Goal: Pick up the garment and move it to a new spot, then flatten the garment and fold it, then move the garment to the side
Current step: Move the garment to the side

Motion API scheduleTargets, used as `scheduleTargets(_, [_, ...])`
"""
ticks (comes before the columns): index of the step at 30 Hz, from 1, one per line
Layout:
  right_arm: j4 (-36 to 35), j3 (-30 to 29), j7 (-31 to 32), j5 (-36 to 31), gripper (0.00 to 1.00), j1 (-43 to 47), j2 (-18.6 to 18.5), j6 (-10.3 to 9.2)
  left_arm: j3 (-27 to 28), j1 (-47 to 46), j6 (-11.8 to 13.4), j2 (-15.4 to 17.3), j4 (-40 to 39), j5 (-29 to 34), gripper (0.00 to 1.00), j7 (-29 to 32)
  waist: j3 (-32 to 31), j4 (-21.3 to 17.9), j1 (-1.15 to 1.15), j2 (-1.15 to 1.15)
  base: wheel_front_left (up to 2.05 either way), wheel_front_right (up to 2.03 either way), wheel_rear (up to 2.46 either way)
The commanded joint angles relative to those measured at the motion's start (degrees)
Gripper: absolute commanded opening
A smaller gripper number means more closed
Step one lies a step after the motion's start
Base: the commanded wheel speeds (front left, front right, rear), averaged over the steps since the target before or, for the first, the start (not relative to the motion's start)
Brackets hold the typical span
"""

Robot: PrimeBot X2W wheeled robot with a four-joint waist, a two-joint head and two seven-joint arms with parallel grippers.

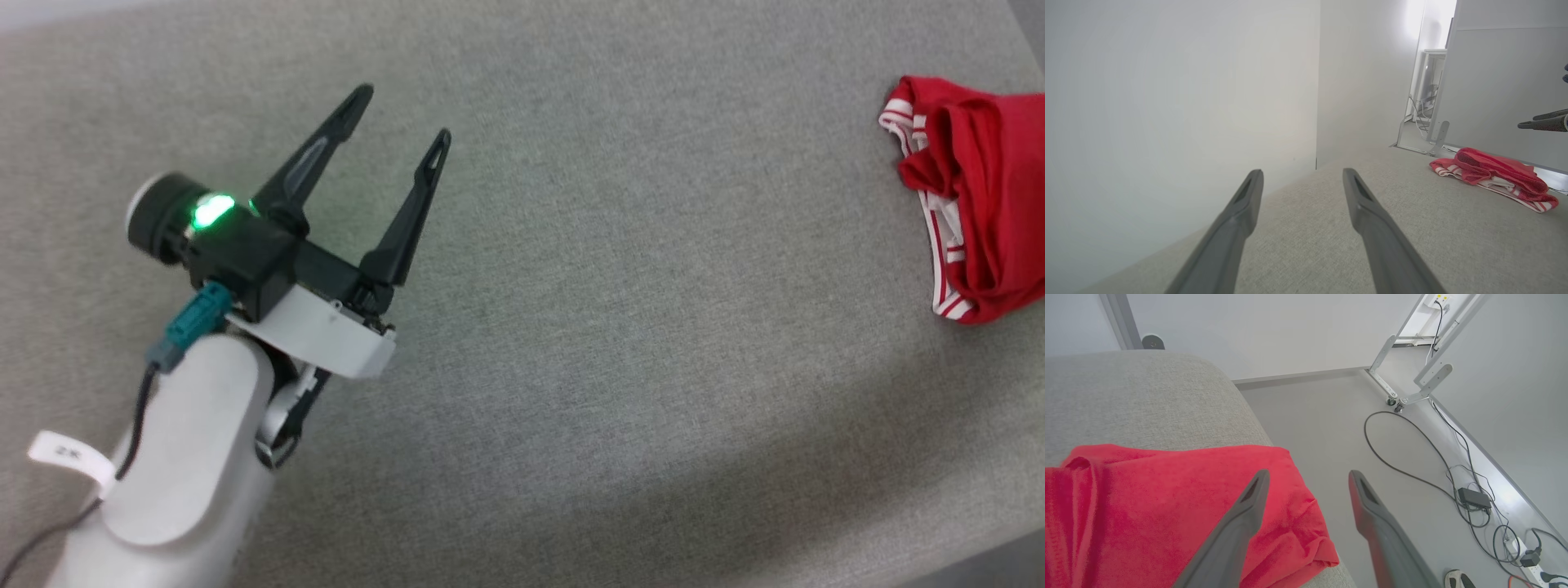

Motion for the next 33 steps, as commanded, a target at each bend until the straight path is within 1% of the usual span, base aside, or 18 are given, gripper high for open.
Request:
scheduleTargets(1, [0.05, 0.89, -0.13, -0.33, 1.00, -0.59, -0.14, -0.07, 0.72, 1.51, -0.10, -0.86, 0.33, 0.63, 1.00, 0.03, -2.82, 1.73, 0.00, 0.00, 0.00, 0.00, 0.00])
scheduleTargets(6, [-0.77, 5.48, 0.14, 0.48, 1.00, 1.27, 1.38, -0.06, 3.29, 5.47, -0.10, -3.87, 1.86, 0.89, 1.00, 0.03, -6.60, 4.09, 0.00, 0.00, 0.00, 0.00, 0.00])
scheduleTargets(12, [-3.15, 12.31, -0.80, 3.18, 1.00, 5.85, 5.01, -0.06, 6.08, 10.94, -0.12, -6.34, 4.06, -0.05, 1.00, 0.03, -11.22, 7.52, 0.00, 0.00, 0.00, 0.00, 0.00])
scheduleTargets(17, [-6.43, 17.91, -3.82, 6.90, 1.00, 11.18, 7.68, -0.06, 9.34, 16.05, -0.12, -8.09, 6.17, -0.63, 1.00, 0.03, -14.68, 10.80, 0.00, 0.00, 0.00, 0.00, 0.00])
scheduleTargets(21, [-9.25, 21.70, -6.33, 9.94, 1.00, 15.34, 8.99, -0.06, 11.82, 19.75, -0.13, -9.24, 8.46, -0.73, 1.00, 0.03, -17.26, 13.55, 0.00, 0.00, 0.00, 0.00, 0.00])
scheduleTargets(25, [-12.37, 23.85, -8.22, 12.99, 1.00, 19.17, 10.09, -0.06, 13.65, 22.93, -0.13, -9.65, 10.64, -0.88, 1.00, 0.03, -19.83, 16.09, 0.00, 0.00, 0.00, 0.00, 0.00])
scheduleTargets(28, [-15.22, 24.43, -9.20, 14.68, 1.00, 21.76, 10.67, -0.06, 14.95, 24.94, -0.13, -9.93, 11.23, -0.92, 1.00, 0.03, -21.66, 17.70, 0.00, 0.00, 0.00, 0.00, 0.00])
scheduleTargets(33, [-21.20, 24.98, -9.72, 15.84, 1.00, 26.97, 11.92, -0.07, 16.10, 28.14, -0.12, -9.94, 11.39, -0.49, 1.00, 0.03, -24.82, 19.68, 0.00, 0.00, 0.00, 0.00, 0.00])
